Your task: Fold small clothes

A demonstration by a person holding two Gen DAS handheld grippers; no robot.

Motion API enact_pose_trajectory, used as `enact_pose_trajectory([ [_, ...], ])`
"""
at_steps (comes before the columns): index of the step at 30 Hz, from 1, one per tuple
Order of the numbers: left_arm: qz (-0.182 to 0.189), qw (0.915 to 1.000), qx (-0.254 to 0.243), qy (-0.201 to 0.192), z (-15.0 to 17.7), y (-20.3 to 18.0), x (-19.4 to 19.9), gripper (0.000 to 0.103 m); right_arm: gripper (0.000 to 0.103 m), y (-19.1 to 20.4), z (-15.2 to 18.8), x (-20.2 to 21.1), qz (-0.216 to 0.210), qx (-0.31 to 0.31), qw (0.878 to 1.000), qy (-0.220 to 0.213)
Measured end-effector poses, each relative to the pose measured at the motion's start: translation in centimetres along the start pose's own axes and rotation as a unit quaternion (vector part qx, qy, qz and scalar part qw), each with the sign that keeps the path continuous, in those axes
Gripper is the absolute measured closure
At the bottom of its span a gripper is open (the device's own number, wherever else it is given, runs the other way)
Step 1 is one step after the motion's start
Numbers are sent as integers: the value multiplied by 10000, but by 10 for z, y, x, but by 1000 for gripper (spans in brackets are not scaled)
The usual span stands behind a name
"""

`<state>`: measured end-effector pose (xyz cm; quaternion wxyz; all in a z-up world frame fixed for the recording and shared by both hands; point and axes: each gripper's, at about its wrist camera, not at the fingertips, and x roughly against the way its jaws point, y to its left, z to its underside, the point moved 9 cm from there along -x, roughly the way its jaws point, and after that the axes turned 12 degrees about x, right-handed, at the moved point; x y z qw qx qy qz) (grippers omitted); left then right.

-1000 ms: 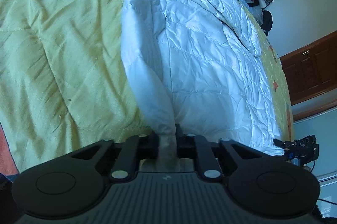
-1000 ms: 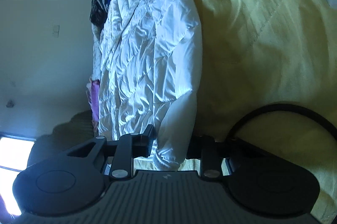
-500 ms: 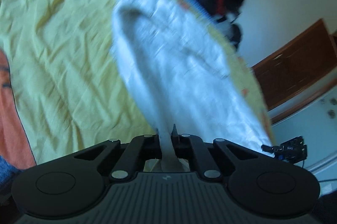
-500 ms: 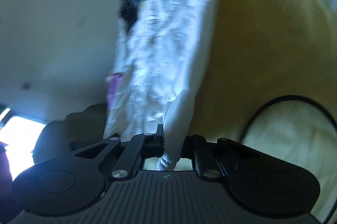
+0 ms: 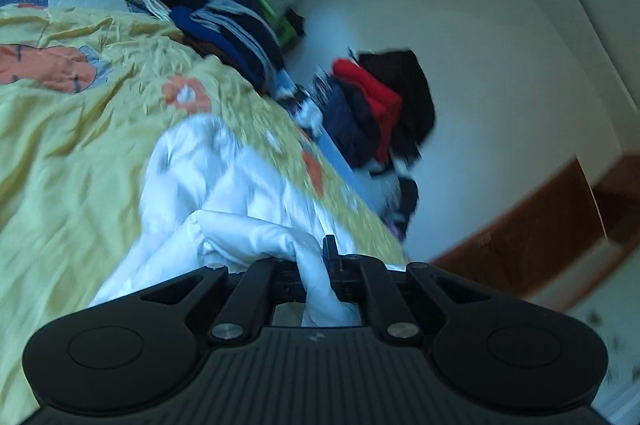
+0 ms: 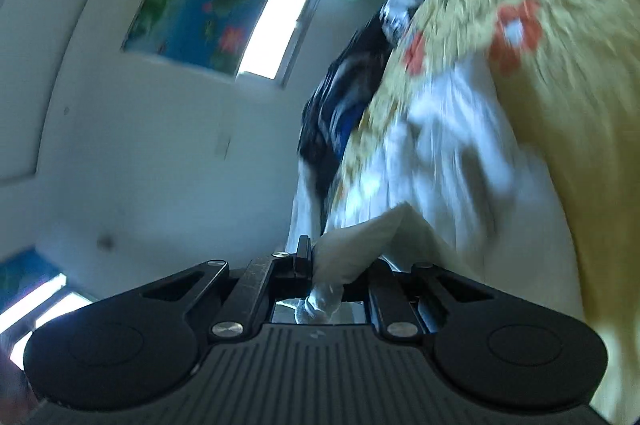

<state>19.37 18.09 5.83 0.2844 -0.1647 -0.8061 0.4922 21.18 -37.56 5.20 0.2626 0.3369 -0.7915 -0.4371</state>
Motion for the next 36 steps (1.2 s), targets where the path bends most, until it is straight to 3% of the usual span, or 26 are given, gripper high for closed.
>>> enact_pose_trajectory([
  [5, -461, 9979, 403, -219, -51, 22, -77, 98, 90, -44, -57, -75, 386, -290, 9987, -154],
  [9, -915, 9950, 300, -276, -75, 39, -122, 98, 90, -83, -85, -121, 889, -247, 9957, -102],
  [15, -1433, 9887, 426, -147, -78, 81, -168, 98, 90, -140, -85, -155, 1398, -396, 9893, 92],
  [16, -1499, 9876, 452, -123, -76, 88, -173, 98, 96, -150, -83, -161, 1486, -420, 9879, 131],
  [20, -1511, 9870, 547, -32, -71, 96, -177, 96, 89, -165, -75, -167, 1390, -631, 9882, 130],
  [23, -1483, 9853, 836, 110, -74, 93, -169, 89, 75, -163, -76, -162, 1158, -871, 9894, 133],
  [24, -1432, 9850, 957, 77, -78, 90, -165, 82, 59, -160, -80, -158, 1047, -1011, 9894, 11],
  [25, -1298, 9862, 1026, 1, -81, 83, -156, 77, 36, -153, -86, -152, 869, -1074, 9902, -189],
  [26, -1082, 9890, 1004, -132, -85, 71, -146, 66, 27, -144, -92, -144, 649, -1067, 9912, -432],
  [27, -856, 9918, 896, -318, -89, 57, -133, 48, 15, -132, -97, -135, 485, -1002, 9915, -673],
  [29, -598, 9926, 574, -890, -97, 28, -104, 25, 14, -108, -105, -121, 350, -675, 9931, -895],
  [31, -656, 9861, -18, -1525, -99, 1, -78, 23, 16, -87, -107, -114, 513, -204, 9949, -846],
  [33, -1185, 9697, -908, -1933, -92, -22, -72, 23, 17, -69, -103, -115, 920, 473, 9923, -681],
  [34, -1520, 9552, -1411, -2113, -85, -31, -76, 23, 19, -60, -99, -119, 1234, 935, 9864, -549],
  [36, -2195, 9179, -2324, -2352, -67, -42, -95, 23, 21, -49, -89, -133, 1882, 1819, 9646, -313],
])
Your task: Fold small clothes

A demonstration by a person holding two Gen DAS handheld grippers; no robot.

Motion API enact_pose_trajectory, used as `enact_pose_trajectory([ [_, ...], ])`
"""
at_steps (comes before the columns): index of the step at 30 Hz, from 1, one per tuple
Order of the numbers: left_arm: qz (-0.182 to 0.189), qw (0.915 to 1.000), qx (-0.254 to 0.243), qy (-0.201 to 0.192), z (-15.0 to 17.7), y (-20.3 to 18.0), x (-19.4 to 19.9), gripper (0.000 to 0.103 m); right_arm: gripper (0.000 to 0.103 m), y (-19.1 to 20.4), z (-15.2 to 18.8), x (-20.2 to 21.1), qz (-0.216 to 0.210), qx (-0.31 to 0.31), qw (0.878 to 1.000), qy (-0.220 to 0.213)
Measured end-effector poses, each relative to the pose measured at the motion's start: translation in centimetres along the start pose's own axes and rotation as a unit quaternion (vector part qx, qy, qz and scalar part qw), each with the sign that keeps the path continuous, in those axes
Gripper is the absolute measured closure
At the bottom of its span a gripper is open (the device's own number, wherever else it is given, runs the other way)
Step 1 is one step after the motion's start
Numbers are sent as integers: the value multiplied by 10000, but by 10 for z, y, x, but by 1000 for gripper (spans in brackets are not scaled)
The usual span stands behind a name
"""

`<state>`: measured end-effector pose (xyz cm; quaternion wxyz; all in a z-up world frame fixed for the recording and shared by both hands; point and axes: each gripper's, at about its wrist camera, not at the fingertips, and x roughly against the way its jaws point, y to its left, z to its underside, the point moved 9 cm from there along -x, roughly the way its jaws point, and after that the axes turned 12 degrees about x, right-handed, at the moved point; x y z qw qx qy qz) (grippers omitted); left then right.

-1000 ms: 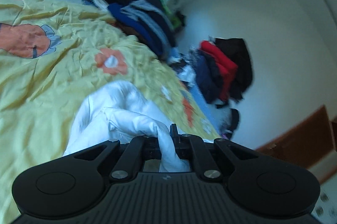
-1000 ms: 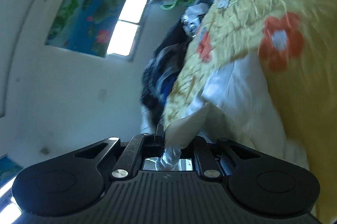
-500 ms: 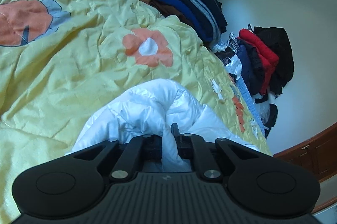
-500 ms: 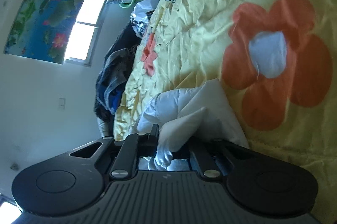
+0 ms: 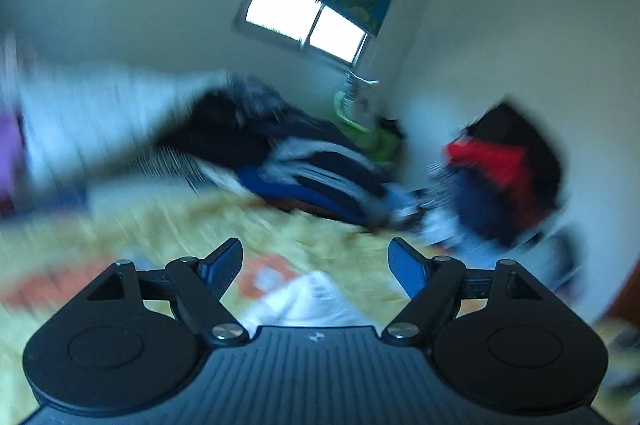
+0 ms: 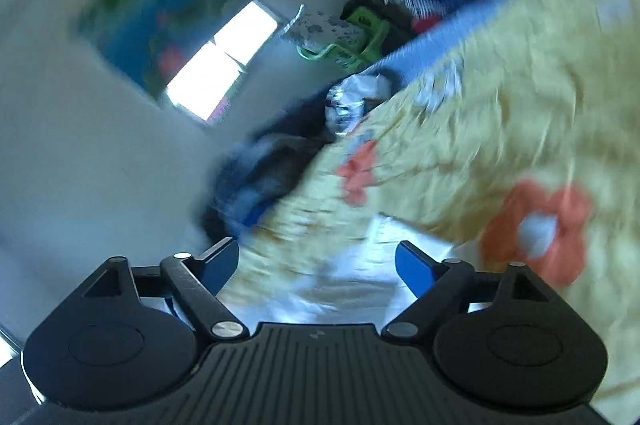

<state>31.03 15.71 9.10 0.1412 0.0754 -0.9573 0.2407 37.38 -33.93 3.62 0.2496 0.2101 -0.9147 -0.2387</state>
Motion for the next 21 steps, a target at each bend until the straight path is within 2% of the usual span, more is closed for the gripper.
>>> enact_pose_trajectory([
  [1, -217, 9988, -426, -49, 11, -11, -6, 23, 26, 8, 5, -5, 124, 339, 9993, 93],
  [3, -384, 9936, -1061, 17, 35, -32, -25, 23, 36, 25, 16, -21, 83, 697, 9969, 356],
  [5, -594, 9839, -1680, 117, 55, -49, -48, 23, 36, 34, 26, -42, 248, 1078, 9917, 663],
  [8, -1034, 9579, -2677, 107, 79, -68, -83, 23, 36, 31, 41, -75, 721, 1551, 9795, 1061],
  [10, -1278, 9403, -3149, 187, 92, -72, -104, 23, 35, 25, 47, -91, 1020, 1810, 9710, 1182],
  [12, -1589, 9251, -3400, 570, 111, -60, -125, 22, 36, 15, 51, -101, 1244, 1958, 9643, 1277],
  [13, -1676, 9231, -3385, 727, 117, -54, -132, 22, 35, 10, 54, -106, 1257, 1945, 9638, 1323],
  [16, -1609, 9346, -3054, 856, 123, -38, -139, 22, 35, 2, 58, -115, 1232, 1894, 9651, 1324],
  [21, -1574, 9393, -2820, 1160, 129, -27, -150, 21, 30, -1, 63, -125, 1204, 2128, 9621, 1210],
])
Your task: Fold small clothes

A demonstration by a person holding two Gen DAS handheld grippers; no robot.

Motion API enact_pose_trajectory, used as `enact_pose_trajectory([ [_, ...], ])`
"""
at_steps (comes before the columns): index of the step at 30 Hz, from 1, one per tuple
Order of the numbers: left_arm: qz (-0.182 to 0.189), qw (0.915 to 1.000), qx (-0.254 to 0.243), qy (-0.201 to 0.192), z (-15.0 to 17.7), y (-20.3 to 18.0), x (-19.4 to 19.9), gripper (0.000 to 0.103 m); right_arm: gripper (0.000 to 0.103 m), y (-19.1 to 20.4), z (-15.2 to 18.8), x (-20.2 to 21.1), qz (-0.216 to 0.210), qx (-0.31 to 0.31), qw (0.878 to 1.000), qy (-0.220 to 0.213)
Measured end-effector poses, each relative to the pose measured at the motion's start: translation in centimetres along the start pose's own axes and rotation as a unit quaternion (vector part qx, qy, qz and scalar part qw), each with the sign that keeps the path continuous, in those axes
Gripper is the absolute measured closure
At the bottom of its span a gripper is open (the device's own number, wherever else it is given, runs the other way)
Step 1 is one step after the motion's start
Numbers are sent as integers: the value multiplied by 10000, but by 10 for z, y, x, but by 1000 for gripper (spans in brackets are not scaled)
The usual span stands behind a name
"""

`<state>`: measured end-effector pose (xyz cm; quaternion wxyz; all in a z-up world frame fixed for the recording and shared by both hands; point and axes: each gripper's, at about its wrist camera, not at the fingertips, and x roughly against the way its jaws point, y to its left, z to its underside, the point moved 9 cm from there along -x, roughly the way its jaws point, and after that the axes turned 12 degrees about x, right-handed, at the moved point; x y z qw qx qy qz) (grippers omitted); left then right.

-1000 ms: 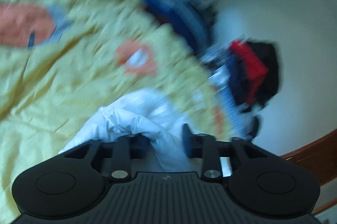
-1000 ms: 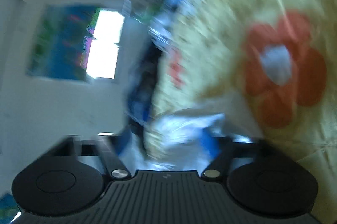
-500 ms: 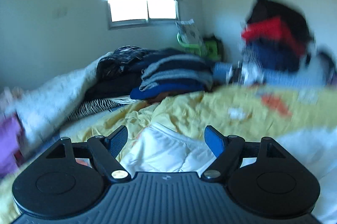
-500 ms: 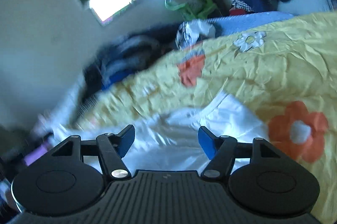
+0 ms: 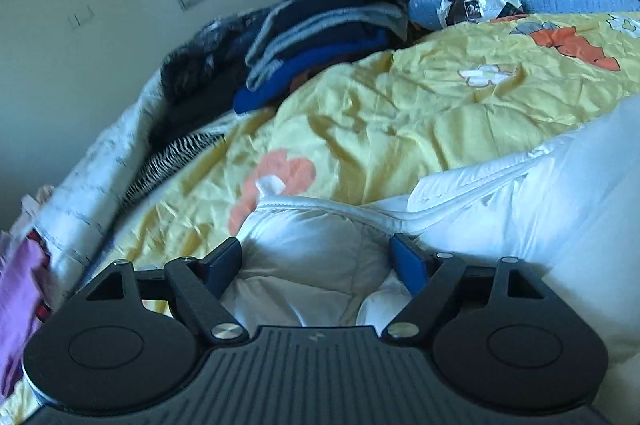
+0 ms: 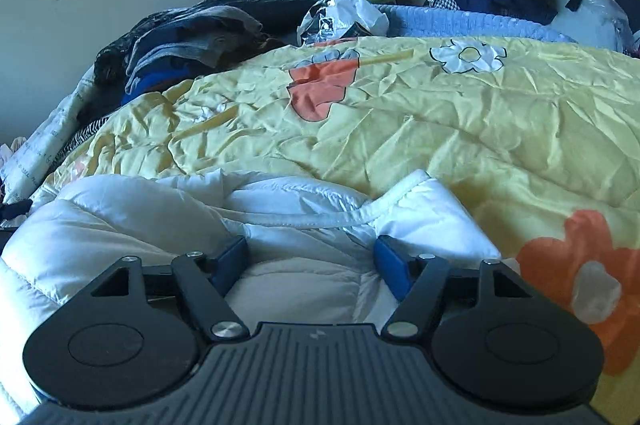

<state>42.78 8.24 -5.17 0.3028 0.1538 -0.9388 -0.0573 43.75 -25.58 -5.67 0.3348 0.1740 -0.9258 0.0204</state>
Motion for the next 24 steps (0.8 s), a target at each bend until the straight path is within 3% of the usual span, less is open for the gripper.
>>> enact_pose_trajectory([
  [8, 239, 9990, 368, 107, 4, 4, -12, 21, 28, -4, 1, -2, -96, -63, 9996, -245],
  [17, 189, 9991, 382, 46, 3, 4, -12, 19, 27, 3, 1, -5, 111, 222, 9995, -170],
  [21, 145, 9986, 397, -317, -2, 10, 5, 19, 24, -4, 0, 8, -174, -106, 9992, -344],
  [24, -187, 9881, 796, -1302, -16, 38, 60, 20, 23, -25, 1, 59, 9, -864, 9930, -805],
])
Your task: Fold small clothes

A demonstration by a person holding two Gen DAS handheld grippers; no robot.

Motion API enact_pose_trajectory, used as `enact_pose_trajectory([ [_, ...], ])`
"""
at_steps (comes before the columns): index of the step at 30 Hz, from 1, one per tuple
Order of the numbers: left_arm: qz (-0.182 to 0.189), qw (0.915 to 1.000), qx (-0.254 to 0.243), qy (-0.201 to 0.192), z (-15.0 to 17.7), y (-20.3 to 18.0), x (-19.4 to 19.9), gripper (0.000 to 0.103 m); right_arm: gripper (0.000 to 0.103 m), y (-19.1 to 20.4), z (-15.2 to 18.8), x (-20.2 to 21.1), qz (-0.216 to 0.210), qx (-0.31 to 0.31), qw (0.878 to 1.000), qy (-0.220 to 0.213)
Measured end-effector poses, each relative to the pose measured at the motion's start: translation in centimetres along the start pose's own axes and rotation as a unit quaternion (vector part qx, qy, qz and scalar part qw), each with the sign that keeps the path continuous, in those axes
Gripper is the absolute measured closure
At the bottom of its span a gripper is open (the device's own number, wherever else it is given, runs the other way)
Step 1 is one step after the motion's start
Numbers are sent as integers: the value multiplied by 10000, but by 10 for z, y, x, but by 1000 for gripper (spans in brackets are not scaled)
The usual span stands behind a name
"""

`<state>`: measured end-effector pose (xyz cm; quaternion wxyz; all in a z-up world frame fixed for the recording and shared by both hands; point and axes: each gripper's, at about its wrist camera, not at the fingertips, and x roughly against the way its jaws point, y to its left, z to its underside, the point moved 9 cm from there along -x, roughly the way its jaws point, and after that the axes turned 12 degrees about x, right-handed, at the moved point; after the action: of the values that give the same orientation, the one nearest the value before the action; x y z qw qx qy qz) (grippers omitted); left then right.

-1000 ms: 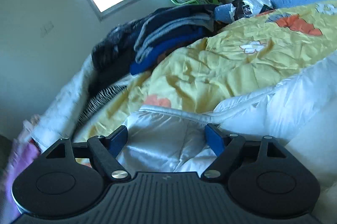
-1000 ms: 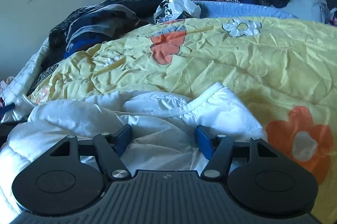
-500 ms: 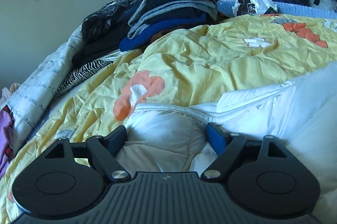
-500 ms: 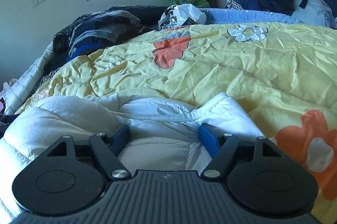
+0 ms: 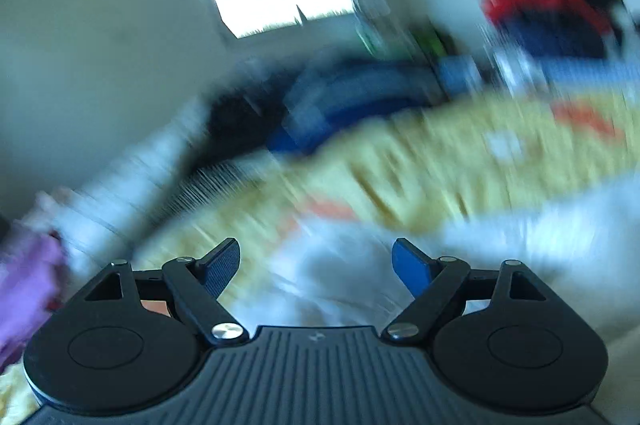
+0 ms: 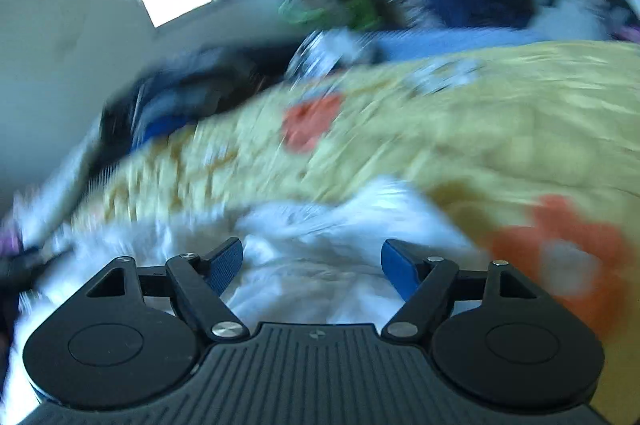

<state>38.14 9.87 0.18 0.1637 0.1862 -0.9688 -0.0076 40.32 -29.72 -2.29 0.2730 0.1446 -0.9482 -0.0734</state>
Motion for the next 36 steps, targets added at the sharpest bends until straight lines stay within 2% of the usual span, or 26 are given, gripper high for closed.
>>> enact_pose_trajectory([
  [1, 42, 9995, 295, -109, -9, 12, 19, 19, 22, -4, -2, 21, -22, -227, 9996, -152],
  [3, 547, 9917, 1165, 40, -17, 36, 58, 17, 11, -9, 2, 73, -370, -693, 9962, -362],
  [4, 835, 9836, 1589, 199, -15, 48, 77, 17, 2, -11, 10, 98, -588, -947, 9930, -401],
  [6, 1167, 9657, 2276, 457, -1, 70, 112, 15, 1, -17, 35, 145, -883, -1519, 9838, -367],
  [9, 1136, 9521, 2709, 846, 36, 92, 149, 12, 1, -27, 82, 197, -986, -2129, 9719, -190],
  [10, 1126, 9479, 2805, 1007, 49, 96, 156, 12, 1, -28, 94, 208, -958, -2260, 9693, -127],
  [12, 1132, 9370, 3023, 1333, 72, 102, 167, 12, 1, -22, 120, 225, -1173, -2566, 9593, 115],
  [14, 1103, 9282, 3159, 1624, 89, 104, 169, 12, 2, -14, 138, 229, -1540, -2854, 9451, 405],
  [17, 1000, 9172, 3292, 2009, 107, 106, 162, 12, 2, -19, 142, 222, -1320, -2891, 9471, 451],
  [18, 1012, 9121, 3345, 2142, 111, 104, 160, 12, 2, -22, 141, 216, -1294, -3016, 9433, 489],
  [20, 884, 9045, 3506, 2262, 119, 106, 156, 12, 2, -23, 138, 202, -1525, -3352, 9281, 549],
  [21, 852, 9012, 3579, 2290, 120, 108, 154, 12, 2, -22, 137, 195, -1590, -3404, 9251, 561],
  [24, 779, 8918, 3746, 2416, 126, 109, 146, 12, 3, -19, 131, 176, -1324, -3231, 9353, 569],
  [29, 688, 8927, 3768, 2372, 125, 108, 139, 11, 9, -14, 120, 152, -964, -3015, 9477, 411],
  [34, 718, 8754, 4152, 2370, 121, 112, 127, 8, 31, -9, 118, 135, -830, -2867, 9539, 319],
  [36, 720, 8688, 4298, 2353, 120, 114, 123, 12, 38, -11, 120, 133, -839, -2902, 9529, 258],
])
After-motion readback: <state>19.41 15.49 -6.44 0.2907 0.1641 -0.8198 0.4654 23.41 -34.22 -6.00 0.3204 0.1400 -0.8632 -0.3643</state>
